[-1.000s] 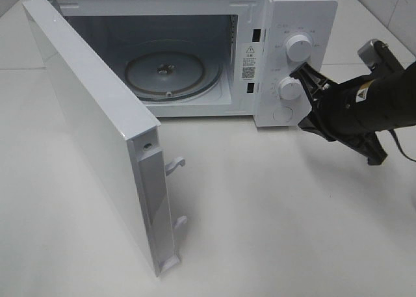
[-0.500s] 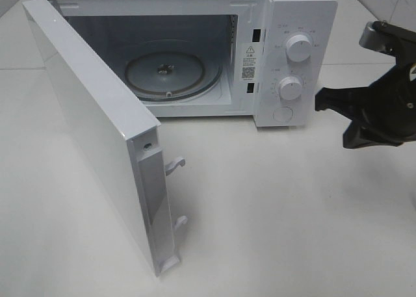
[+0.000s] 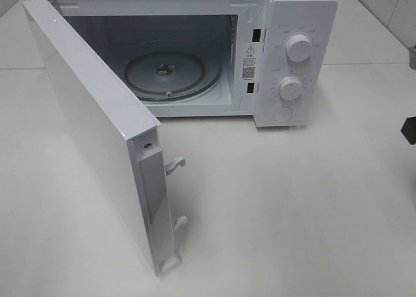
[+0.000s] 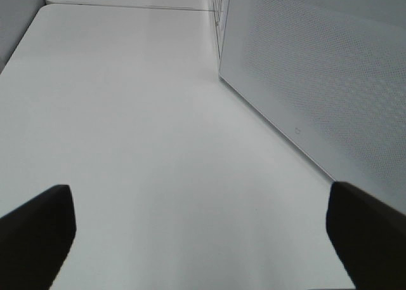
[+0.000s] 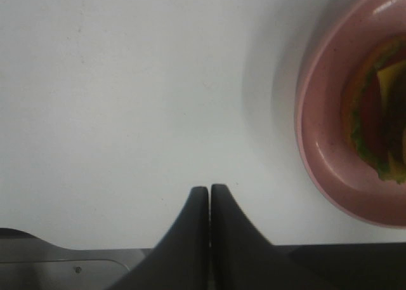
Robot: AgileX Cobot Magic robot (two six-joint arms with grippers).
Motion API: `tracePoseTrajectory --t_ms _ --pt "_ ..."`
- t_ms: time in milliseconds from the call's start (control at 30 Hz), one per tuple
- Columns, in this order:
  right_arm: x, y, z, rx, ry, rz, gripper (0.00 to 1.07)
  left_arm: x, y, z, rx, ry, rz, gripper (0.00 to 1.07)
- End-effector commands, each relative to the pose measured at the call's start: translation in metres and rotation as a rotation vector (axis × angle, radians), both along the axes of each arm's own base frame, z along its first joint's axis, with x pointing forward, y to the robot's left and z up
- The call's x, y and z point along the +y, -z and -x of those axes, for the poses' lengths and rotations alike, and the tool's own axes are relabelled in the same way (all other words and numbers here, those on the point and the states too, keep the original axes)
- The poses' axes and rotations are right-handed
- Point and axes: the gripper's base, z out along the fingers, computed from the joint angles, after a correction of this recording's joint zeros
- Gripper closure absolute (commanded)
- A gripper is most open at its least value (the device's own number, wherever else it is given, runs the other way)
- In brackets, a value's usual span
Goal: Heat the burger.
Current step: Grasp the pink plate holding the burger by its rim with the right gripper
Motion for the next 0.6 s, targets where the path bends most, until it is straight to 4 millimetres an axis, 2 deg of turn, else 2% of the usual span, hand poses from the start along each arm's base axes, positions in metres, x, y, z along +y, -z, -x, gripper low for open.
tracePoseTrajectory --t_ms 33,100,200,233,267,300,333,367,400,433,467,500,533,567,600 --pt "-0.023 -0.004 0.005 0.039 0.065 0.012 1.05 0.0 0.0 0.001 -0.025 -0.002 0.007 0.04" --pt "-0.027 -0.004 0.004 0.032 0.083 0.009 1.04 0.0 0.0 0.001 -0.025 -0.002 0.007 0.04" --pt "-0.034 -0.004 0.004 0.025 0.115 0.008 0.94 0.0 0.0 0.001 -0.025 -0.002 0.007 0.04" --pt "-0.036 -0.004 0.004 0.017 0.123 0.007 0.82 0.0 0.0 0.001 -0.025 -0.002 0.007 0.04" --pt "-0.036 -0.004 0.004 0.017 0.123 0.007 0.82 0.0 0.0 0.001 -0.025 -0.002 0.007 0.04" --pt "-0.037 -0.004 0.003 0.009 0.122 0.009 0.65 0.0 0.0 0.001 -0.025 -0.002 0.007 0.04" --pt "-0.037 -0.004 0.003 0.009 0.122 0.009 0.65 0.0 0.0 0.001 -0.025 -0.002 0.007 0.04" --pt "-0.037 -0.004 0.001 -0.012 0.116 0.016 0.54 0.0 0.0 0.001 -0.025 -0.002 0.007 0.04" --pt "-0.038 -0.004 0.0 -0.028 0.113 0.018 0.33 0.0 0.0 0.001 -0.025 -0.002 0.007 0.04" --pt "-0.038 -0.004 0.0 -0.028 0.113 0.018 0.33 0.0 0.0 0.001 -0.025 -0.002 0.007 0.04" --pt "-0.038 -0.004 -0.001 -0.034 0.109 0.025 0.26 0.0 0.0 0.001 -0.025 -0.002 0.007 0.04" --pt "-0.038 -0.004 -0.001 -0.034 0.109 0.025 0.26 0.0 0.0 0.001 -0.025 -0.002 0.007 0.04" --pt "-0.04 -0.004 -0.002 -0.046 0.101 0.039 0.13 0.0 0.0 0.001 -0.025 -0.002 0.007 0.04" --pt "-0.04 -0.003 -0.001 -0.045 0.099 0.043 0.08 0.0 0.0 0.001 -0.025 -0.002 0.007 0.04" --pt "-0.04 -0.003 -0.001 -0.045 0.099 0.043 0.08 0.0 0.0 0.001 -0.025 -0.002 0.007 0.04"
